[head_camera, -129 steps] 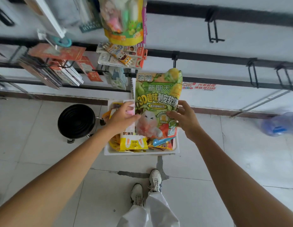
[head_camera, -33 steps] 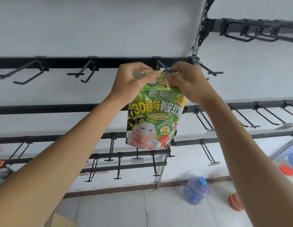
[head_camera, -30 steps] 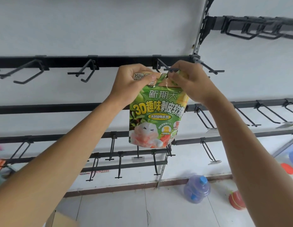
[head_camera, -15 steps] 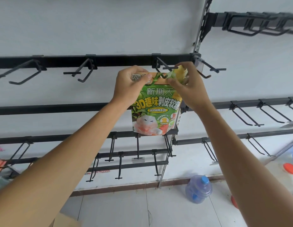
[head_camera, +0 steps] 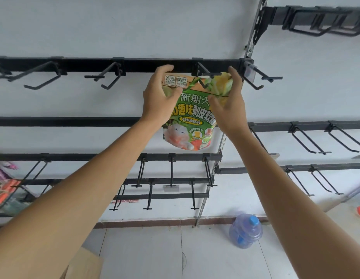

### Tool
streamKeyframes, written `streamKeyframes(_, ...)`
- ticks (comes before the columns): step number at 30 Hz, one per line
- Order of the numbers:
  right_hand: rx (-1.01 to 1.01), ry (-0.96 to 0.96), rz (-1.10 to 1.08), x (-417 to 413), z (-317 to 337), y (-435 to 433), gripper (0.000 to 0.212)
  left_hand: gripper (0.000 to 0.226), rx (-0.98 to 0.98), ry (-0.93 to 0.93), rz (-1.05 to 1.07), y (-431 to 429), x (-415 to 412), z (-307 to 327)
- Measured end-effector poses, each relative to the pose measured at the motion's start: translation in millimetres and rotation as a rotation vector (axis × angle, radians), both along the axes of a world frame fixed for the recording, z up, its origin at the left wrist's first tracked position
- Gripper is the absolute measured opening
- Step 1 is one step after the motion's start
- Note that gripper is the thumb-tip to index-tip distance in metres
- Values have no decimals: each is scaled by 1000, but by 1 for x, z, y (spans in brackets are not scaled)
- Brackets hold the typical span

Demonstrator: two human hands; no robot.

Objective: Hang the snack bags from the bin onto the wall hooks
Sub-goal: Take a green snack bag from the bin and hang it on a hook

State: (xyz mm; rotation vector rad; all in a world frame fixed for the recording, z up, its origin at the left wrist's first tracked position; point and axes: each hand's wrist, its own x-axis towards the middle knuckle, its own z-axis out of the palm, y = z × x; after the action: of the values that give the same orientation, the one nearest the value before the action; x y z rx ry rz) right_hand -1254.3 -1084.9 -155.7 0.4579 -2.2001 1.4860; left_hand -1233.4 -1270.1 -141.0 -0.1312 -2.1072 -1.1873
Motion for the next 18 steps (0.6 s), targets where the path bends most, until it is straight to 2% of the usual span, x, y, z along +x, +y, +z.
streamKeyframes(2,-1,-29,-15,10,-9,-1,83,65,-33,-57,-9,-3,12,-9)
streamKeyframes(5,57,-165,-157,30,-26,-4,82,85,-87,-125,5,-4,32,-20)
streamKeyframes(7,268,-343,-213,43,-42,-6,63,88,-120,-180,45,-6,47,-31)
streamKeyframes(8,409,-440,-183,50,-51,-9,52,84,-151,-217,65,-10,54,-38)
streamKeyframes(10,684,-550,-23,68,-64,-23,50,66,-334,-319,121,-21,70,-54)
streamKeyframes(13,928,-426,156,94,-75,-59,55,54,-654,-580,161,-53,106,-76)
streamKeyframes(16,1043,-259,251,120,-79,-114,54,51,-779,-765,137,-99,151,-91)
streamKeyframes(18,1078,-211,321,139,-81,-154,55,50,-781,-832,173,-134,181,-96)
